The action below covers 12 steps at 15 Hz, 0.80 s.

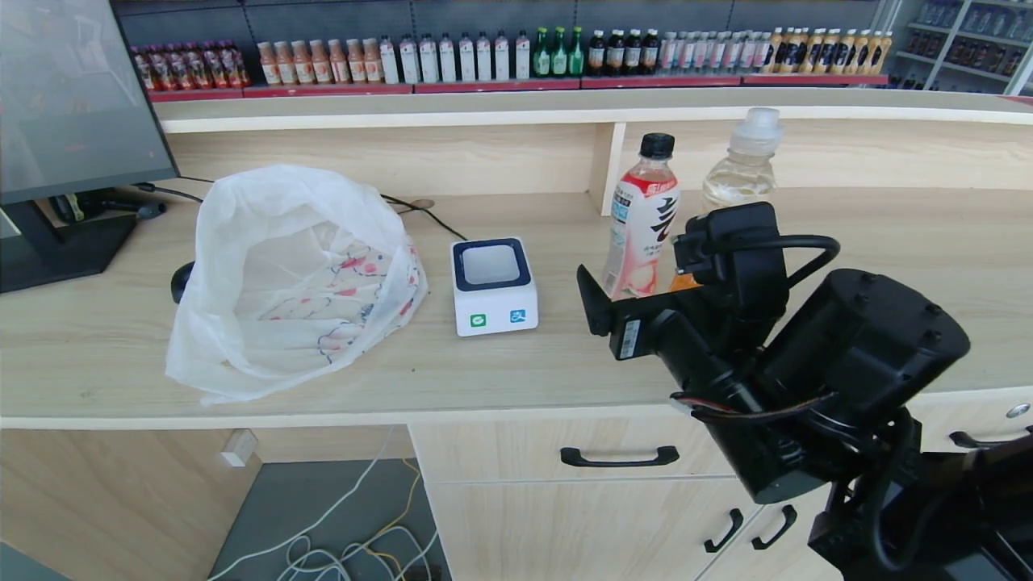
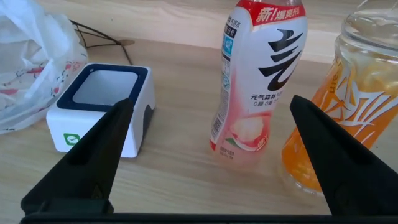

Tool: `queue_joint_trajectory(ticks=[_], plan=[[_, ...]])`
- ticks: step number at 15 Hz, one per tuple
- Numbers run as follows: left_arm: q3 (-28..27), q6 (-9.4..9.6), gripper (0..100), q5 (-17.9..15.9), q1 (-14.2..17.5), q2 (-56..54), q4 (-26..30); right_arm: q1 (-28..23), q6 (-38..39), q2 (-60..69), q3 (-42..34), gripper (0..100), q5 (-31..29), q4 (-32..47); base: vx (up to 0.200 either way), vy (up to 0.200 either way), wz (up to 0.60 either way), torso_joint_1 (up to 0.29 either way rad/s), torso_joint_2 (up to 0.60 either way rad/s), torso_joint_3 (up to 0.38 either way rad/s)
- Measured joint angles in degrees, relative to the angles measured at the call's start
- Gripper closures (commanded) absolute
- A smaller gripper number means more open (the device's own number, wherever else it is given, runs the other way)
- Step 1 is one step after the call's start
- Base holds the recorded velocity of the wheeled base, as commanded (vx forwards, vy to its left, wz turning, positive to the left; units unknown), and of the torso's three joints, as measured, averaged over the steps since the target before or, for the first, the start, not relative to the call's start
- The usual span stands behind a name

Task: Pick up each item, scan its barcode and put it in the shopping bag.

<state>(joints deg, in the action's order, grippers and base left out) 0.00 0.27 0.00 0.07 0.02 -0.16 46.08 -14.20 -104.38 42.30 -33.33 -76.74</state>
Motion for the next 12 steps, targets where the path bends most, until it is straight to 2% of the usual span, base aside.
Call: queue_joint_trajectory(ticks=[4, 12], plan=[[0.0, 0.0, 0, 0.0, 0.0, 0.0, 0.0, -0.99, 1.23, -2.24, 2.66, 0, 0.27, 0.13, 0.0, 0.0, 0.0, 0.0, 0.0, 0.0], [0.0, 0.0, 0, 0.0, 0.0, 0.0, 0.0, -5.24, 2.82, -3.29, 2.88, 0, 3.89, 0.32, 0.0, 0.0, 0.0, 0.0, 0.0, 0.0]])
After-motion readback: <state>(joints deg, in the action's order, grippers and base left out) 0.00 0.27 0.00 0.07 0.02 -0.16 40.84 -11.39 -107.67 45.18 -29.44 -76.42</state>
